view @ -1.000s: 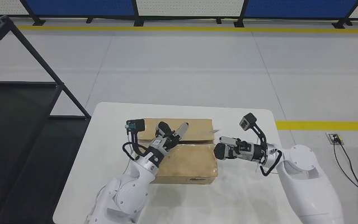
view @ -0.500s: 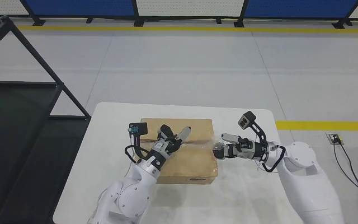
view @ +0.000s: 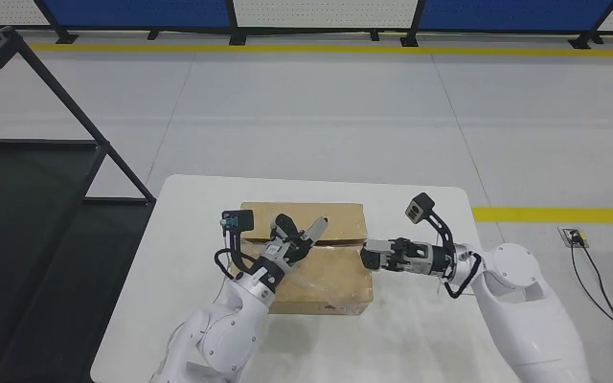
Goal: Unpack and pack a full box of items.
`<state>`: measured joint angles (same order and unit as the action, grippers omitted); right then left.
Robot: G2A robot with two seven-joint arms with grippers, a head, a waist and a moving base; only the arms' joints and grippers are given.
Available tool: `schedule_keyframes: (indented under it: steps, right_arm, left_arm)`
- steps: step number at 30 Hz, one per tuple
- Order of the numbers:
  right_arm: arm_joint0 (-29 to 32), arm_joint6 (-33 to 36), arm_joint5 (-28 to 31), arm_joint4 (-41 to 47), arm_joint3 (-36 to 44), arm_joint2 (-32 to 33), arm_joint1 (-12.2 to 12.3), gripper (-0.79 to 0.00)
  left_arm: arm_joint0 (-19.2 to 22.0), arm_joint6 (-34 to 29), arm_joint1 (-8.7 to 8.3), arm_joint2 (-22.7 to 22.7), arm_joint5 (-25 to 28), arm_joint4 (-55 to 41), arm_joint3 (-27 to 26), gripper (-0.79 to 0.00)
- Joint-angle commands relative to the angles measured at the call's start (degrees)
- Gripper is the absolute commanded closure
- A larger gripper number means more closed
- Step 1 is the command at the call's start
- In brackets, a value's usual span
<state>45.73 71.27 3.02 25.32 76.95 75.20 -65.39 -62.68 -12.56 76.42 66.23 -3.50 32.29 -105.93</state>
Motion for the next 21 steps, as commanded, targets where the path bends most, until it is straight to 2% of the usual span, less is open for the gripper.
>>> schedule_keyframes:
  steps: [1,3,4,5,7,8,14,18,21]
  right_arm:
    - [-0.1,-0.5,0.1,-0.1,0.0,-0.1,0.1,-0.323]
    - [-0.1,-0.9,0.3,-0.5,0.0,-0.2,0.1,-0.382]
    - [-0.1,-1.4,0.4,-0.6,-0.1,-0.2,0.2,-0.508]
    - [-0.2,-1.5,0.5,-0.8,0.0,-0.3,0.2,-0.551]
    - [-0.3,-1.6,0.9,-1.2,0.1,-0.4,0.3,-0.742]
    - [-0.4,-1.5,1.3,-1.5,0.1,-0.5,0.3,-0.785]
    - [-1.0,-2.2,4.1,-5.3,1.0,-1.5,0.6,-0.785]
    - [0.2,-1.9,9.4,-10.1,3.9,-1.5,1.1,-0.785]
    - [2.2,-0.9,14.9,-14.2,7.6,-1.1,1.6,-0.785]
  left_arm:
    - [0.0,0.2,0.03,0.2,0.1,0.0,-0.3,-0.785]
    - [-0.1,0.4,0.05,0.8,0.0,-0.5,-0.9,-0.785]
    - [-0.1,0.5,0.05,1.2,0.0,-0.7,-1.3,-0.785]
    - [-0.2,0.5,0.04,1.6,0.0,-1.0,-1.8,-0.785]
    - [-0.5,0.7,-0.01,2.6,0.2,-1.5,-3.2,-0.785]
    - [-0.7,0.7,-0.05,3.2,0.3,-1.8,-4.0,-0.785]
    - [-4.0,1.9,-0.64,9.6,1.8,-3.0,-10.3,-0.785]
    - [-8.6,1.4,-1.37,18.2,3.1,-6.3,-13.7,-0.785]
    - [-12.7,-1.3,-1.98,26.0,5.4,-11.0,-15.5,-0.785]
